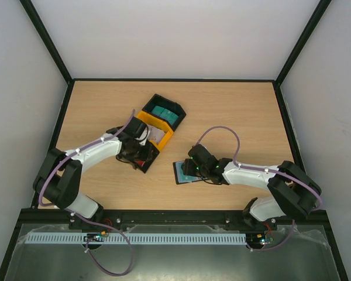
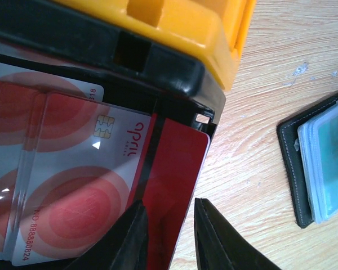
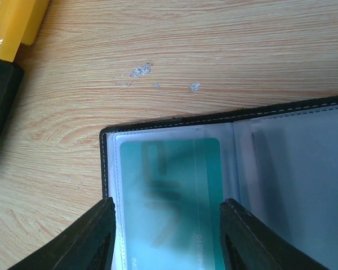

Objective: Put the credit cards into the card holder
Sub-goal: Pick up the credit card from the storage box.

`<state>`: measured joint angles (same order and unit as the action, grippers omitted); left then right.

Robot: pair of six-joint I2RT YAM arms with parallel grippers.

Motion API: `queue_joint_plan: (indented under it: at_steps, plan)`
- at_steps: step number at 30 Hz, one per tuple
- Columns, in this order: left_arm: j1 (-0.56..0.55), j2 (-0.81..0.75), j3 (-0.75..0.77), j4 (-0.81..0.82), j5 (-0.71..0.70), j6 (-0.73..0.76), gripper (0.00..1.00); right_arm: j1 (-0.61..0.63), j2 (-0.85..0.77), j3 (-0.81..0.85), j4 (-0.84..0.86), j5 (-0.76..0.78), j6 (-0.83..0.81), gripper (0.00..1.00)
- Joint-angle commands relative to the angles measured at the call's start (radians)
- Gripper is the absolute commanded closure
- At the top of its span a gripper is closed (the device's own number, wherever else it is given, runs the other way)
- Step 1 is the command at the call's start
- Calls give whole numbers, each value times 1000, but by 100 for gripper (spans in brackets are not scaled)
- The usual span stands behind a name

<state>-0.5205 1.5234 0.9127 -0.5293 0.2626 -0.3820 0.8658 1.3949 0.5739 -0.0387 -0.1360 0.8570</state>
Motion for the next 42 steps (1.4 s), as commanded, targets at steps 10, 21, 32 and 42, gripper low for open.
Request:
queue_joint_plan:
  at_steps: [10,21,32,42]
  plan:
    - [-43,-97,75,-77,-181,11,97,6,-57,-1,-17,54,9,50]
    - [-43,-279,141,-161,-229,-13,98,4,-161,46,-14,-22,-50,44]
    - [-40,-498,129,138,175,-367,97,4,-382,33,366,-290,159,25]
    - [-39,-555,43,407,376,-727,97,4,-404,78,522,-345,409,43]
